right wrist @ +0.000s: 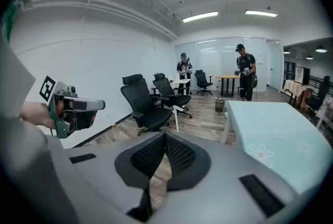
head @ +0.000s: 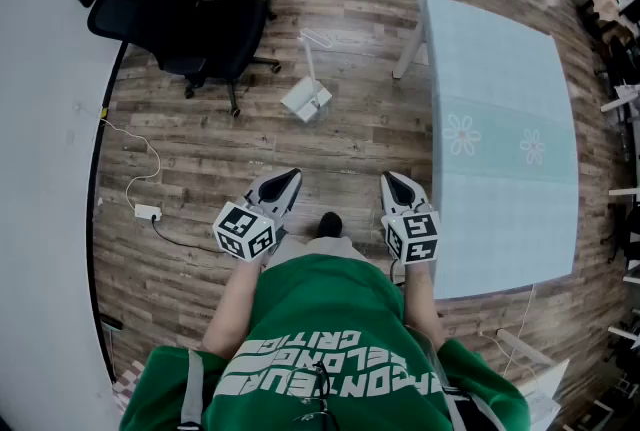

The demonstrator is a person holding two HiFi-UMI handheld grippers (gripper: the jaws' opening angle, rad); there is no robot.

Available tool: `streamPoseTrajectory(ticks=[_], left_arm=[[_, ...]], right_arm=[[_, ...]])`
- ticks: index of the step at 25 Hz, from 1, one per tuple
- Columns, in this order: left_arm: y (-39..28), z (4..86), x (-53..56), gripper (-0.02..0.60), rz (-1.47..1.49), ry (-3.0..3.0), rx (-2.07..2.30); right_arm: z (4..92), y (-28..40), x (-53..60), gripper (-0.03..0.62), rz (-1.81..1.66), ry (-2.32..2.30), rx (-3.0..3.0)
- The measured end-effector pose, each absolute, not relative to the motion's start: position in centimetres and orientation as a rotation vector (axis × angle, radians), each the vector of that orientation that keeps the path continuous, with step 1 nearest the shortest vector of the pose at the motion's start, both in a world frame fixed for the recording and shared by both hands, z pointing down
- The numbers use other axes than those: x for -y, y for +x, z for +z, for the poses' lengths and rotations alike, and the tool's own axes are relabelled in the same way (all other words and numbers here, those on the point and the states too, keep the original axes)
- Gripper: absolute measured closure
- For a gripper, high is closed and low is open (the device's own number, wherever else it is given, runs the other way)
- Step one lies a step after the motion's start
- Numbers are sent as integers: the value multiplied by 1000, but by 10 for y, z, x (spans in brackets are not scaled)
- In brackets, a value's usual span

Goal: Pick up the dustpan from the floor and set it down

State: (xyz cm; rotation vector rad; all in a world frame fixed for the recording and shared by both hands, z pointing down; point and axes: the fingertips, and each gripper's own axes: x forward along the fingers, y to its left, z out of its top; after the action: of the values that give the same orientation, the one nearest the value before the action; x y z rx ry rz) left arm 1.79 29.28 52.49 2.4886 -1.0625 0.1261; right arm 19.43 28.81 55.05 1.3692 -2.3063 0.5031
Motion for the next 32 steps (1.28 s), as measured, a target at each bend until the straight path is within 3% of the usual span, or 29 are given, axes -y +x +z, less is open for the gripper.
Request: streamPoseTrajectory(ticks=[20, 32], left_arm=[[1, 525, -246, 580, 166, 2462, 1151], [-29, 539, -149, 580, 103, 2409, 1153]], right_arm=[[555, 204, -248, 586, 576, 1341, 2364], [559, 179, -152, 586, 569, 1313, 2319]])
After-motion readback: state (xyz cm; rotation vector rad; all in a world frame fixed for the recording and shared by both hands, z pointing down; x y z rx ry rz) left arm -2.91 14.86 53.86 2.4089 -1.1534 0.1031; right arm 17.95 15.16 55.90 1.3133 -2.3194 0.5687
